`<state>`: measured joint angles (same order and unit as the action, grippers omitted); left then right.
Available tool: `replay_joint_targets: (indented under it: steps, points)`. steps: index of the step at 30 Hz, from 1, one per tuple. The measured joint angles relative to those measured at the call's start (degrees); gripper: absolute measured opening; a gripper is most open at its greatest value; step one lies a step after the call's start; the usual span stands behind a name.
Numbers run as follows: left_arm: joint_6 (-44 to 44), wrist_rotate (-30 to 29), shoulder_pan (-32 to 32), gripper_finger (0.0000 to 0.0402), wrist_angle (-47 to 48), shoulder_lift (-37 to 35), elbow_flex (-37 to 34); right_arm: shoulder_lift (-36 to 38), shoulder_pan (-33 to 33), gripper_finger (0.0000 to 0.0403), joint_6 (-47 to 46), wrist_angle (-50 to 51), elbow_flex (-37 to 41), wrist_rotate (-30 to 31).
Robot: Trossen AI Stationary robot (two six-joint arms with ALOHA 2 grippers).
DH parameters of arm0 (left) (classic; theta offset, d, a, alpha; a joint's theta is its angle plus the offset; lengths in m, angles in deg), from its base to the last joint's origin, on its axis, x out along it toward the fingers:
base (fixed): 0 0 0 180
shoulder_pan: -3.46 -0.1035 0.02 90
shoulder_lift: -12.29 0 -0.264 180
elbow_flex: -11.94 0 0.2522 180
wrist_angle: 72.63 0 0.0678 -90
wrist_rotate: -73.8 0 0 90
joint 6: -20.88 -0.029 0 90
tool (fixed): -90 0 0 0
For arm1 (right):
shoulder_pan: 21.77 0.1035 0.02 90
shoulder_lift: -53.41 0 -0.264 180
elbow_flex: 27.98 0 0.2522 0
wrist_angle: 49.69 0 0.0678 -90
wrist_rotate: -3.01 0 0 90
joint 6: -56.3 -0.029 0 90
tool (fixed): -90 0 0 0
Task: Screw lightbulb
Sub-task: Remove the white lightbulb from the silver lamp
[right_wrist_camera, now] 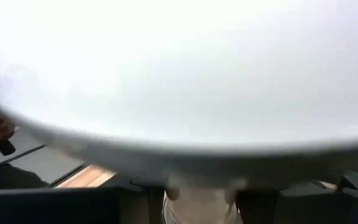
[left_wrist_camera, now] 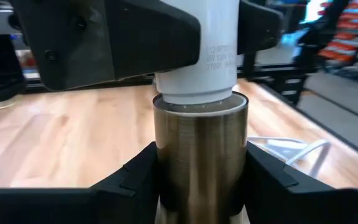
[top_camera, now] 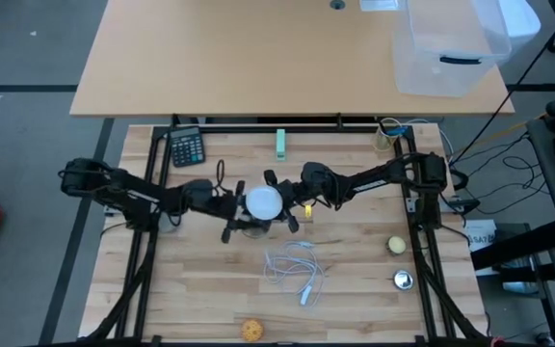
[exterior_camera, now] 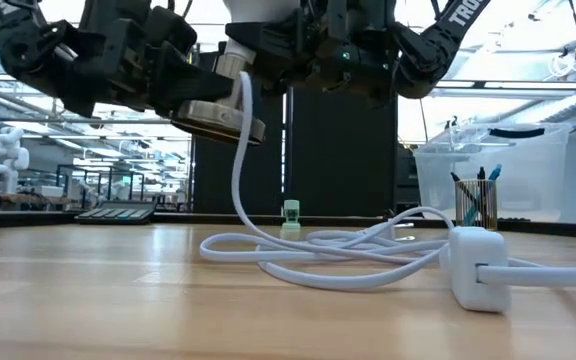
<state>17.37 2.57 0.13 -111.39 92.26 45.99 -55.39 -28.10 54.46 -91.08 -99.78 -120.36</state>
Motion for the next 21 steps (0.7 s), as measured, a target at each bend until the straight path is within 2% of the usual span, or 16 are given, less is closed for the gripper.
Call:
replay_joint_targets:
  steps: [3,10,17,21]
  points:
    - [0.18,5.08,-1.55,0.0172,0.10,0.02,0.03,0.00,-0.02,0.0132,0.46,1.00,-0.10,-1.67]
    - [0.66,11.77,-3.04,0.0172,-0.11,1.61,1.16,0.04,0.02,0.0132,0.93,3.10,-0.53,-3.99]
    - [0.19,21.20,-2.97,0.0172,-1.29,8.46,4.78,0.04,1.22,0.0132,4.02,15.40,-5.83,-8.95]
    - [-0.50,23.70,-2.90,0.0172,-2.32,10.35,5.10,0.04,1.82,0.0132,6.42,20.60,-7.96,-9.29]
